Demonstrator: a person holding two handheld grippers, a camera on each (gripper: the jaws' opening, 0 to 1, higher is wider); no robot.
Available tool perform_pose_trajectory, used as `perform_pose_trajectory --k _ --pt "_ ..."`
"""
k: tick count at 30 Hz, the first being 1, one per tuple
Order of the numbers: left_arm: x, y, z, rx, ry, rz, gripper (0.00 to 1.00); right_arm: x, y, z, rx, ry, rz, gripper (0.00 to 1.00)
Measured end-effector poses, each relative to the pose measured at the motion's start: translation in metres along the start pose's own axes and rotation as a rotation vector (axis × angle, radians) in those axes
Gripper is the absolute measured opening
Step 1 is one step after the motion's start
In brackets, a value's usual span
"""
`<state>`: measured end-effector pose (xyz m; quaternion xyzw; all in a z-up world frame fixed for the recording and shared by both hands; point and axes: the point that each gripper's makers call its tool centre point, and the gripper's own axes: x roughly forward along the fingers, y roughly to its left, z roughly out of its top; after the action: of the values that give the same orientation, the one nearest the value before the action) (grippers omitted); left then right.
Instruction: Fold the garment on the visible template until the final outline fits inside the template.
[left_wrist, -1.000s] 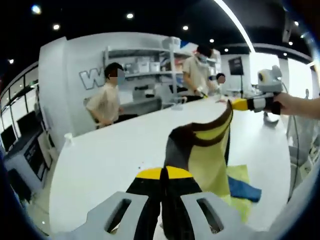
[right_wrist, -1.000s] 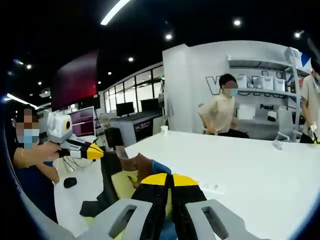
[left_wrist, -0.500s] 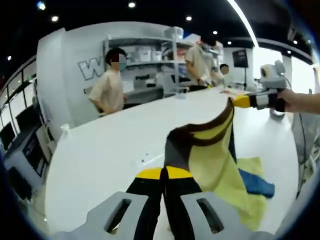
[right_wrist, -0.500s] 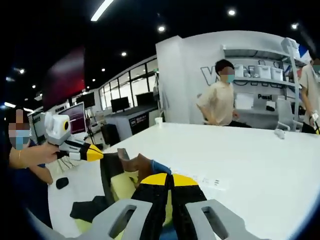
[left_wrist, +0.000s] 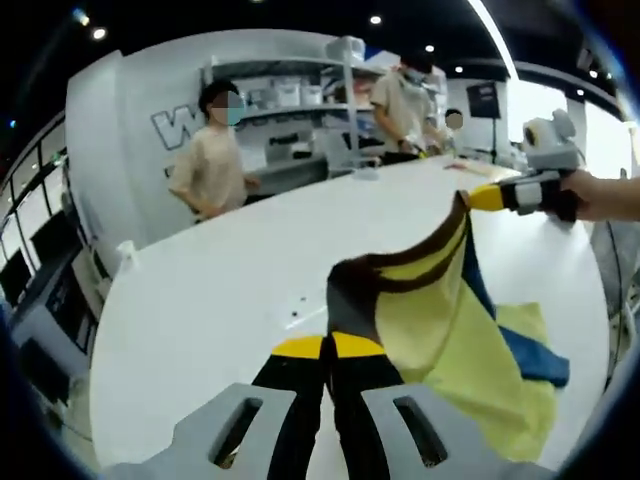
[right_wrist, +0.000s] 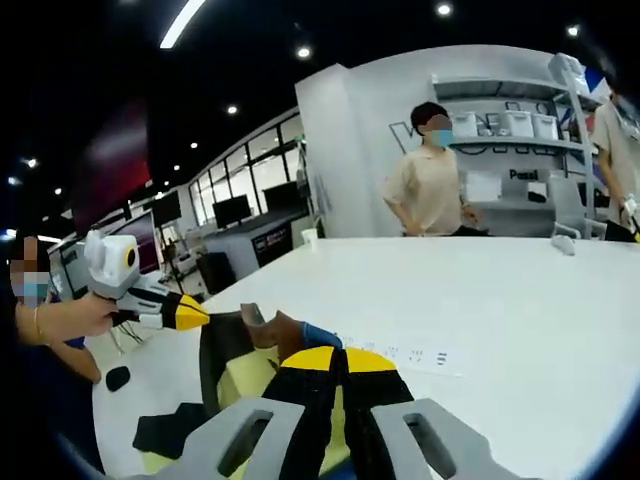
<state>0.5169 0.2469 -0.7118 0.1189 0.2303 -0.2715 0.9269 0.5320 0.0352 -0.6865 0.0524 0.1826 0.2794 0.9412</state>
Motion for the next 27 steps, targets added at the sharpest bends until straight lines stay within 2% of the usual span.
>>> perform_pose_trajectory --k 6,9,13,14,17,23,27 --pt "0.007 0.005 -0.001 0.002 0.005 0.024 0.00 0.008 -0.009 -0.004 -0.014 0.005 -0.028 0.00" --pt "0.008 0.003 0.001 -0.039 -0.016 0.006 0.00 0.006 -0.011 -0.003 -0.030 0.006 -0.040 0.03" --pt "0.005 0.005 0.003 -0.045 -0.031 0.022 0.00 0.004 -0.008 -0.004 -0.031 0.008 -0.033 0.02" --pt "0.003 0.011 0.007 -0.031 -0.061 0.046 0.00 0.003 -0.008 -0.005 -0.031 0.008 -0.034 0.01" --pt "0.001 0.012 0.005 -0.038 -0.041 0.041 0.00 0.000 -0.007 -0.006 -0.018 0.011 -0.029 0.00" --pt "-0.006 0.009 0.001 -0.029 -0.040 0.041 0.00 -0.010 0.001 -0.008 -0.024 0.012 -0.026 0.00" --pt "-0.010 0.005 -0.009 -0.038 -0.026 0.032 0.00 -0.014 0.000 -0.014 -0.020 0.019 -0.026 0.00"
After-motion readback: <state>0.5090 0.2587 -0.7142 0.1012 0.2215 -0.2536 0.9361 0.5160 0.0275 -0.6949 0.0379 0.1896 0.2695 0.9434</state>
